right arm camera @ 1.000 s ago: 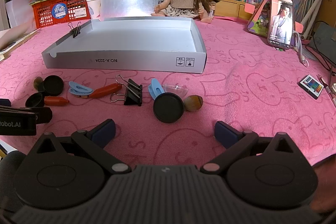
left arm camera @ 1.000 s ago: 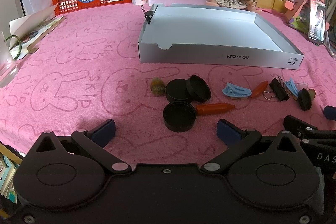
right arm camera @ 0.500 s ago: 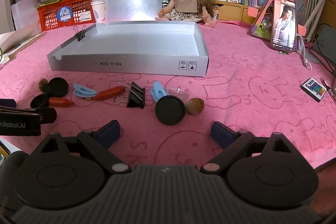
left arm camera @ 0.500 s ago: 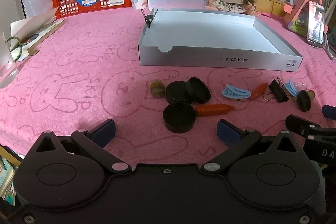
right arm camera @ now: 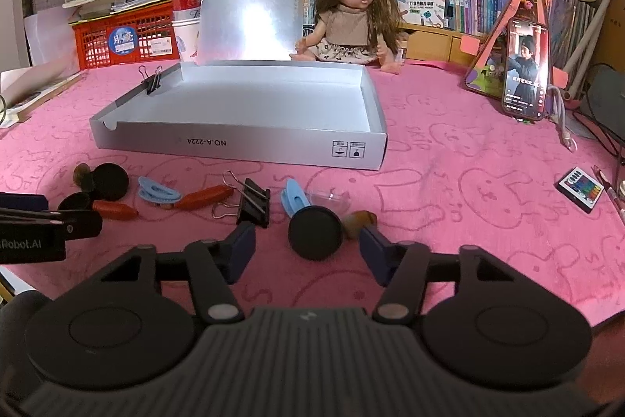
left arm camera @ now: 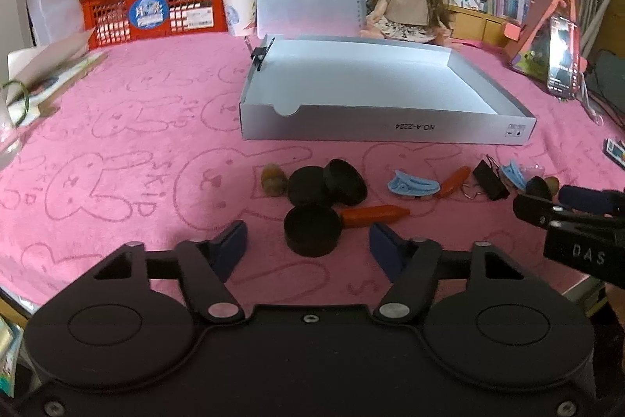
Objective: Organize rigid objects
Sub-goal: 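Grasp a black round disc with the left tool while the right tool grasps another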
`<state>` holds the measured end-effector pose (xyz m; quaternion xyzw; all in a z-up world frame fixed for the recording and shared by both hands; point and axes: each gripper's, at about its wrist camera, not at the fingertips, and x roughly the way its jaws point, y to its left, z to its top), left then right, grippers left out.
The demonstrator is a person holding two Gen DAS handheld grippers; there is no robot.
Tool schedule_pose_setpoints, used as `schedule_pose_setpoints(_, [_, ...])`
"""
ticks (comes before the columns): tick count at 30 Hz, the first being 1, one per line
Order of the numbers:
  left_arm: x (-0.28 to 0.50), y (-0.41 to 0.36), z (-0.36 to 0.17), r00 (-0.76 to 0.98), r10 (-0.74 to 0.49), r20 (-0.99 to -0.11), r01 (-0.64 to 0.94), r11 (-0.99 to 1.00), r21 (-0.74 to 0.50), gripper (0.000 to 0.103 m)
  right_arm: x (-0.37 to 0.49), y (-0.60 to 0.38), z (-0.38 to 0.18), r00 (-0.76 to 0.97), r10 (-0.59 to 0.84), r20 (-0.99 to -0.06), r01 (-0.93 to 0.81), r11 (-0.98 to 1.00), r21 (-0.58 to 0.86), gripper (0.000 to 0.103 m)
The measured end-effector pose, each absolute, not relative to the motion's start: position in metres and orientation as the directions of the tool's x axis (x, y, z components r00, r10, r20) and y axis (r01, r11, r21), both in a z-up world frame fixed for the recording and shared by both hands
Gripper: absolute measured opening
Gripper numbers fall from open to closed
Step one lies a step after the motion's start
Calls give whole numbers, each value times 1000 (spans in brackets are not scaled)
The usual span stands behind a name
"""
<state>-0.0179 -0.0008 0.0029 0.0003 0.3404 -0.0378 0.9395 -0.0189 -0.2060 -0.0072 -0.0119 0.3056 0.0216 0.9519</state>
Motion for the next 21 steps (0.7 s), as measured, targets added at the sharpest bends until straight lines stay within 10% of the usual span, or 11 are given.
schedule_pose_setpoints(7, [-18, -1, 1, 780, -59, -624, 67, 998, -11, 31, -16, -206, -9, 810, 32, -586, -42, 999, -4, 42])
schedule_pose_setpoints(21, [-28, -1, 19, 808, -97, -581, 94, 995, -37, 31, -21, -206, 3, 819, 52, -572, -59, 998, 7, 37])
